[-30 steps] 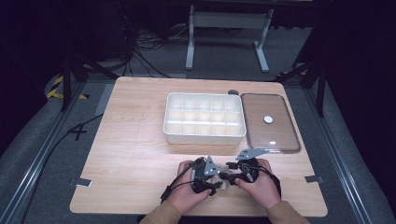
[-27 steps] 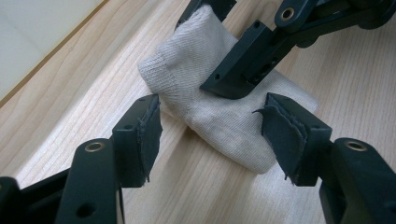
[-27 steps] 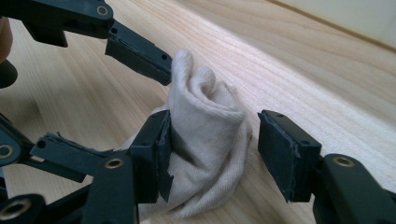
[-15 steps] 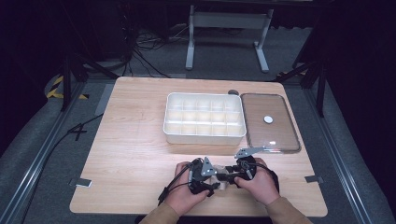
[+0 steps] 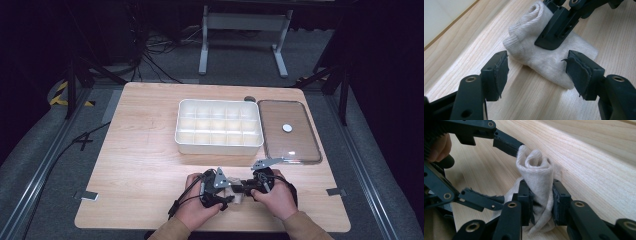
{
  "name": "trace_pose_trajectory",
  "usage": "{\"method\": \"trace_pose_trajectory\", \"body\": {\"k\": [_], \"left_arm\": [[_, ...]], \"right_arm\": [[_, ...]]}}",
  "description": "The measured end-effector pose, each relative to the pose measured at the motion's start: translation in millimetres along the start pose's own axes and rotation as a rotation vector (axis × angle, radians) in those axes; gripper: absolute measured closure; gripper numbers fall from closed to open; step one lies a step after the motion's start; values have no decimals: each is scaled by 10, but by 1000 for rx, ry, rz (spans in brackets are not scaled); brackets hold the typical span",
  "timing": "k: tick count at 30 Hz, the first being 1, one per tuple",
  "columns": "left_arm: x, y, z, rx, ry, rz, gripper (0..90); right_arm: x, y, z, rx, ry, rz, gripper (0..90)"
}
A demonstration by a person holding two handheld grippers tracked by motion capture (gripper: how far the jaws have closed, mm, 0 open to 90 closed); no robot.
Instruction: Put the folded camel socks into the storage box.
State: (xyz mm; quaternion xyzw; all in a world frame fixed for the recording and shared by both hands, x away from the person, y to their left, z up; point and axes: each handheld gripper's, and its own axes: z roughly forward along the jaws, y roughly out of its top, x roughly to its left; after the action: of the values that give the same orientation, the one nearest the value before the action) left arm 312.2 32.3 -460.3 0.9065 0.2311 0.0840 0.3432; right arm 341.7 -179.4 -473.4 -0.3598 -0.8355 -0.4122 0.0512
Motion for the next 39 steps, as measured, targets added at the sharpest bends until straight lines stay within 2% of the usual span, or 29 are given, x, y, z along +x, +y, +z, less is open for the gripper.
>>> {"method": "trace_pose_trajectory", "body": {"k": [8, 9, 10, 14, 20, 21, 24, 39], "left_arm": [[69, -19, -115, -16, 10, -19, 351], [96, -26, -143, -17, 14, -26, 351], [136, -44, -180, -29, 15, -53, 351], [198, -66, -231, -22, 24, -63, 350], [306, -135, -364, -37, 31, -94, 342], [347, -175, -402, -47, 51, -115, 336], [396, -198, -445, -55, 57, -133, 335], [479, -233, -534, -72, 71, -160, 336]], "right_arm": [[48, 25, -35, -5, -15, -36, 748], [66, 35, -55, -12, -24, -53, 748], [87, 45, -87, -27, -35, -84, 747], [98, 49, -129, -44, -47, -104, 746], [102, 142, -276, -80, -74, -126, 746], [111, 215, -343, -84, -97, -146, 745], [116, 299, -414, -95, -112, -164, 745], [62, 571, -652, -129, -163, -194, 742]]}}
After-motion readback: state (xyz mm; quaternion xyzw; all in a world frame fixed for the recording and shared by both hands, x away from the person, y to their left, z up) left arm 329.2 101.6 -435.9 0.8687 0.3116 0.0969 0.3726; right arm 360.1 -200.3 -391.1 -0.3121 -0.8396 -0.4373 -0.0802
